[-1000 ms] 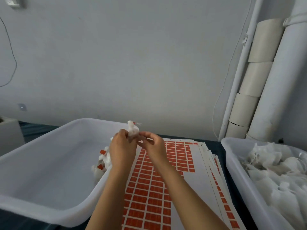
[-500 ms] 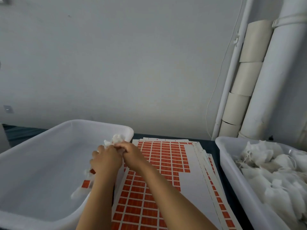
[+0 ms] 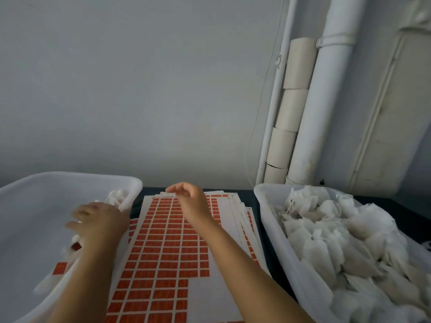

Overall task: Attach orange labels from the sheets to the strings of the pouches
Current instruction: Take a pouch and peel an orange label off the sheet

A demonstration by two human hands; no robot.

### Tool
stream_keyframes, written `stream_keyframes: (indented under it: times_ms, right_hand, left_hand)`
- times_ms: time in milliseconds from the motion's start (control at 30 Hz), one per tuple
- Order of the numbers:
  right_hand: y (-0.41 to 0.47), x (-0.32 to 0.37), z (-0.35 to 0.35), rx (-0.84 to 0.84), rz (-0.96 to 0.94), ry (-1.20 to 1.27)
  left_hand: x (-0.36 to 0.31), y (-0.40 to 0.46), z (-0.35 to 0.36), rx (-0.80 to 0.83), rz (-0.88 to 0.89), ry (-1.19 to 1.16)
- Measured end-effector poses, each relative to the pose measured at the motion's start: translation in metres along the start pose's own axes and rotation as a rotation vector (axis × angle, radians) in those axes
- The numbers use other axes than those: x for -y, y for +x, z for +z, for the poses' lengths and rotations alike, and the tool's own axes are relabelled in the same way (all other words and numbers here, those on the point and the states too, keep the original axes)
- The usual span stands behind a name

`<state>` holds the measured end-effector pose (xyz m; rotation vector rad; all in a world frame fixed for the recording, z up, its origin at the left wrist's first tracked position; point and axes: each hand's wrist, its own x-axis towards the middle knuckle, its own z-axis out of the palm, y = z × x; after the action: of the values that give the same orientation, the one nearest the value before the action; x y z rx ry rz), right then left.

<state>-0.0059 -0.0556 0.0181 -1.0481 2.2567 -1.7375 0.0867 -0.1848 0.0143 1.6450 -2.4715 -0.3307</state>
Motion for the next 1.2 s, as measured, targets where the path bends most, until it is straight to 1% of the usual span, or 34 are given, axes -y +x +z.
stream_keyframes:
  times_ms: [33, 100, 167, 233, 333, 533, 667, 700, 767, 833, 900, 933, 1033, 1133, 1200]
  right_hand:
    - [-0.001, 0.004, -0.010, -0.034, -0.010, -0.003]
    - [-0.001, 0.012, -0.029, -0.101, -0.017, 0.000]
    - [0.000, 0.019, -0.045, -0.151, 0.005, 0.000]
    - [-0.001, 0.022, -0.058, -0.174, 0.039, -0.028]
    - [-0.002, 0.023, -0.082, -0.186, 0.151, -0.155]
    - [-0.014, -0.001, -0.150, -0.235, 0.466, -0.618]
    - [-0.040, -0.009, -0.186, -0.186, 0.673, -1.049]
    - [-0.046, -0.012, -0.192, -0.196, 0.719, -1.117]
    - [-0.057, -0.017, -0.199, -0.178, 0.837, -1.169]
    - [-0.065, -0.022, -0.197, -0.081, 0.926, -1.198]
    - [-0.069, -0.033, -0.194, -0.035, 0.912, -1.189]
    - [-0.071, -0.038, -0.191, -0.061, 0.880, -1.168]
    - [-0.071, -0.039, -0.185, -0.259, 0.721, -1.178]
    - [-0.062, -0.020, -0.181, -0.443, 0.458, -1.209]
    - [-0.054, -0.007, -0.177, -0.523, 0.221, -1.093]
  left_hand:
    - [-0.007, -0.005, 0.001, -0.067, 0.048, 0.006]
    - [-0.025, -0.019, 0.000, -0.157, 0.163, -0.057]
    - [-0.047, -0.034, 0.001, -0.217, 0.330, -0.112]
    - [-0.071, -0.050, 0.005, -0.212, 0.498, -0.205]
    - [-0.098, -0.073, 0.014, -0.164, 0.652, -0.317]
    - [-0.124, -0.102, 0.042, -0.116, 0.801, -0.373]
    - [-0.131, -0.113, 0.055, -0.079, 0.857, -0.394]
    - [-0.132, -0.115, 0.057, -0.072, 0.863, -0.395]
    - [-0.134, -0.117, 0.060, -0.063, 0.872, -0.397]
    - [-0.135, -0.119, 0.063, -0.053, 0.879, -0.397]
    - [-0.136, -0.121, 0.065, -0.046, 0.886, -0.401]
    - [-0.136, -0.121, 0.066, -0.044, 0.891, -0.401]
    - [-0.135, -0.121, 0.067, -0.033, 0.903, -0.406]
    - [-0.133, -0.117, 0.063, 0.042, 0.921, -0.500]
    - [-0.131, -0.116, 0.058, 0.189, 0.939, -0.701]
